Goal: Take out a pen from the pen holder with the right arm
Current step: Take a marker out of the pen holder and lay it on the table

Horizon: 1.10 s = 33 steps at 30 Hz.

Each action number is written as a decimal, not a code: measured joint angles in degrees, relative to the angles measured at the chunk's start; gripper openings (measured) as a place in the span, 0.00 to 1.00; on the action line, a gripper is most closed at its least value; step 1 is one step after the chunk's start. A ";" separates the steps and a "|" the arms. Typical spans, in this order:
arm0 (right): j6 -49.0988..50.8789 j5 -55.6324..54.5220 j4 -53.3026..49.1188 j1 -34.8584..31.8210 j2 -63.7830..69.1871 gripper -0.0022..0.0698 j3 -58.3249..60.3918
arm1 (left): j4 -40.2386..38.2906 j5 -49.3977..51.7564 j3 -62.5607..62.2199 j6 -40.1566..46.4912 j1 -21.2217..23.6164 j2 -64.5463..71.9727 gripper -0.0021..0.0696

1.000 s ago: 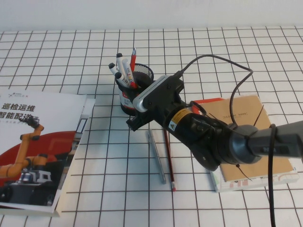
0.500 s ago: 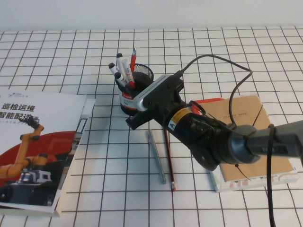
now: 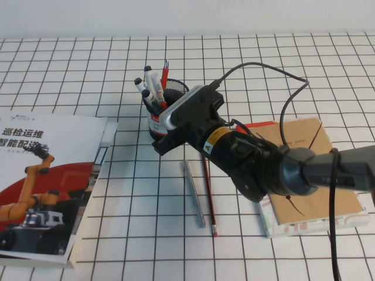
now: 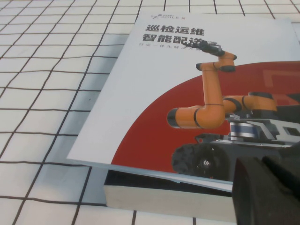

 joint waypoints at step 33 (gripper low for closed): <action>-2.37 -1.39 0.91 -0.42 -0.38 0.12 -0.14 | 0.00 0.00 0.00 0.00 0.00 0.00 0.03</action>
